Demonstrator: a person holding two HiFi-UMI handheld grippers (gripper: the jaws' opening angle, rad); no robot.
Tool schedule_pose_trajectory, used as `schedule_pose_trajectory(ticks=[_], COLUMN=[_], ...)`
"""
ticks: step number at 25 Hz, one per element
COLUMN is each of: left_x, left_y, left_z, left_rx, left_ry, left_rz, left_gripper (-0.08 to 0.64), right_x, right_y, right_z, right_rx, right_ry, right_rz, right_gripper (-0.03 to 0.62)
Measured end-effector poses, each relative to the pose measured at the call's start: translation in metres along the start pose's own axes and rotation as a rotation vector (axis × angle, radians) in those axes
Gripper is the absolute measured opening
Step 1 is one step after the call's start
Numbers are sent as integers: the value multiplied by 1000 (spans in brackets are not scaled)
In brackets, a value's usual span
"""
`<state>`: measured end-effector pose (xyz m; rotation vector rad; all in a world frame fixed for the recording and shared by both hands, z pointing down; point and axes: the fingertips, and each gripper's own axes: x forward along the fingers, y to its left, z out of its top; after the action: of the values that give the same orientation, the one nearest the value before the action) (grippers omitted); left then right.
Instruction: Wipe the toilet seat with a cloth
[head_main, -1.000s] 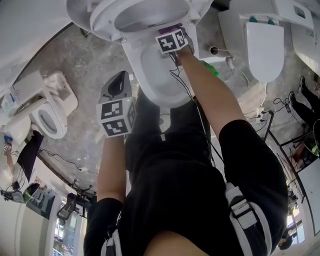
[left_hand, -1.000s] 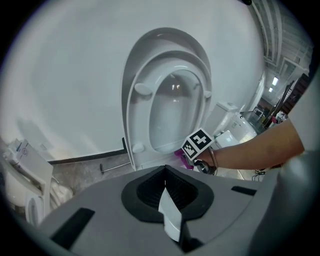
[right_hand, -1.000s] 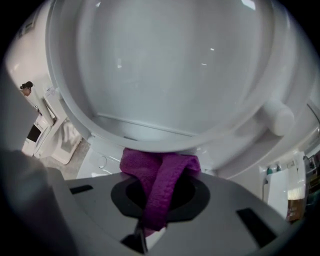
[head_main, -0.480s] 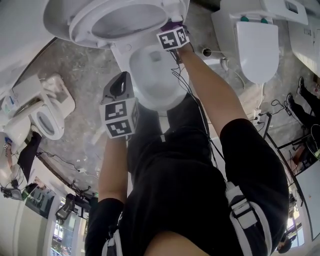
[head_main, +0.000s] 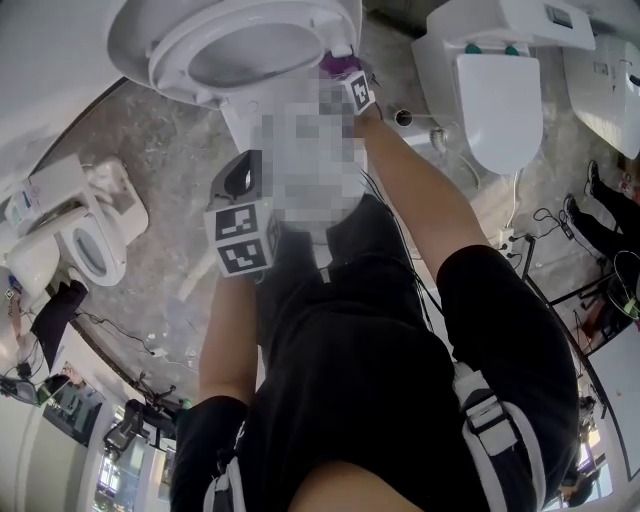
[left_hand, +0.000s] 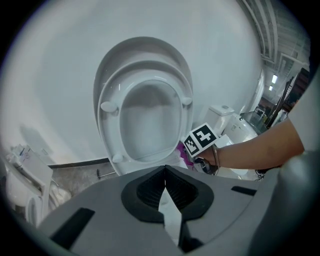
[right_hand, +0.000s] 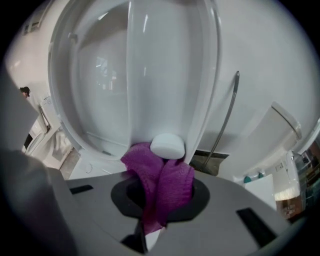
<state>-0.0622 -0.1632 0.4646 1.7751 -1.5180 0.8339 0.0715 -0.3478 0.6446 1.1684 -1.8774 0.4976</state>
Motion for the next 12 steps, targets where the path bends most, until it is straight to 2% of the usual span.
schedule_pose_trajectory(ticks=[6, 10, 12], left_x=[-16, -24, -25], left_y=[-4, -4, -3], left_z=[16, 23, 24], left_rx=[3, 15, 23], left_ry=[-36, -53, -55], left_rz=[-22, -43, -49], left_gripper=[9, 9, 9], right_x=[-40, -68, -71], right_y=[4, 3, -1], right_z=[8, 26, 34], right_rx=[7, -44, -64], right_ry=[-46, -126, -132], right_rz=[0, -27, -42], right_gripper=[49, 49, 49])
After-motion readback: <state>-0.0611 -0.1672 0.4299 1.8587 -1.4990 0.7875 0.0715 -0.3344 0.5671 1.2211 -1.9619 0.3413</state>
